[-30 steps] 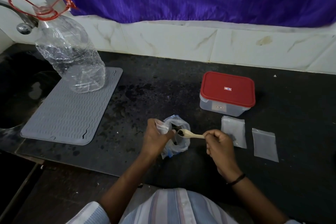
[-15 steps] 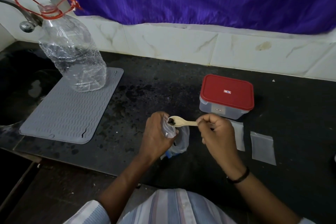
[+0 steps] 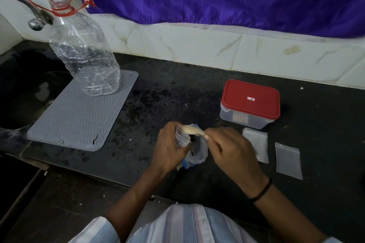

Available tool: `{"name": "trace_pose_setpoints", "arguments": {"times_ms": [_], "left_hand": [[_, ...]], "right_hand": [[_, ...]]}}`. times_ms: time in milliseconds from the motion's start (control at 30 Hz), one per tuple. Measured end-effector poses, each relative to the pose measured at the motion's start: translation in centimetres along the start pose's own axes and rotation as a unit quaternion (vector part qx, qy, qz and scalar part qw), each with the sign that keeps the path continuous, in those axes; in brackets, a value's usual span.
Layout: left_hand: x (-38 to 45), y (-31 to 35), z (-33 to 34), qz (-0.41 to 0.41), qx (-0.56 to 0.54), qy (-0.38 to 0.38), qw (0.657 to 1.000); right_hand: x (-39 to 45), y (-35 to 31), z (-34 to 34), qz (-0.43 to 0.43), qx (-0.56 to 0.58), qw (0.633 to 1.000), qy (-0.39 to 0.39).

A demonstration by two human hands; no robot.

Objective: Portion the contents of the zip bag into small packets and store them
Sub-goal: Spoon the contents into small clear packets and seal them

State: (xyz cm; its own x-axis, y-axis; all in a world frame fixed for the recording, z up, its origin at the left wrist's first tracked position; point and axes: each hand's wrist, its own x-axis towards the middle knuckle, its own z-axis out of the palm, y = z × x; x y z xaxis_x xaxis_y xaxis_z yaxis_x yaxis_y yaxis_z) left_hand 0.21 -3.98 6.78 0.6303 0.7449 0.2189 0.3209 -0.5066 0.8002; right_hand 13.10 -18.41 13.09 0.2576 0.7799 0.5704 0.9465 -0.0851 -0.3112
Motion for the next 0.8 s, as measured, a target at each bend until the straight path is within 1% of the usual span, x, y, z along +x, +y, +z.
{"name": "trace_pose_setpoints", "arguments": {"times_ms": [67,100,200,267,300,367,433,633,800], "left_hand": [[0.1,-0.2,-0.2,-0.041,-0.007,0.007,0.999],[0.1,-0.2,-0.3,-0.065,-0.008,0.005,0.998],[0.0,0.1,-0.4,-0.149,-0.013,-0.019,0.989],[0.0,0.6,-0.5,-0.191,-0.02,-0.029,0.981],[-0.1,0.8,-0.4,-0.205,-0.02,-0.033,0.978],[0.0,1.1,-0.2,-0.223,-0.007,-0.046,0.974],[0.2,1.3,0.1,-0.246,-0.017,-0.057,0.968],[1.3,0.9,0.6,-0.337,-0.136,-0.035,0.931],[1.5,0.7,0.8,-0.349,-0.194,-0.035,0.916]], "right_hand": [[-0.4,0.9,-0.1,0.103,0.033,0.994,0.008],[-0.6,1.5,0.0,0.142,0.035,0.989,-0.004],[-1.5,2.5,1.0,0.215,0.02,0.973,-0.084],[-2.1,2.3,2.0,0.234,0.008,0.962,-0.137],[-2.4,2.1,2.6,0.24,0.006,0.96,-0.147],[-2.8,1.8,3.7,0.249,0.004,0.957,-0.147],[-2.9,1.5,4.7,0.259,0.009,0.954,-0.148],[-3.1,0.8,6.1,0.272,-0.011,0.953,-0.129],[-3.4,0.9,6.2,0.299,0.004,0.946,-0.128]]}}
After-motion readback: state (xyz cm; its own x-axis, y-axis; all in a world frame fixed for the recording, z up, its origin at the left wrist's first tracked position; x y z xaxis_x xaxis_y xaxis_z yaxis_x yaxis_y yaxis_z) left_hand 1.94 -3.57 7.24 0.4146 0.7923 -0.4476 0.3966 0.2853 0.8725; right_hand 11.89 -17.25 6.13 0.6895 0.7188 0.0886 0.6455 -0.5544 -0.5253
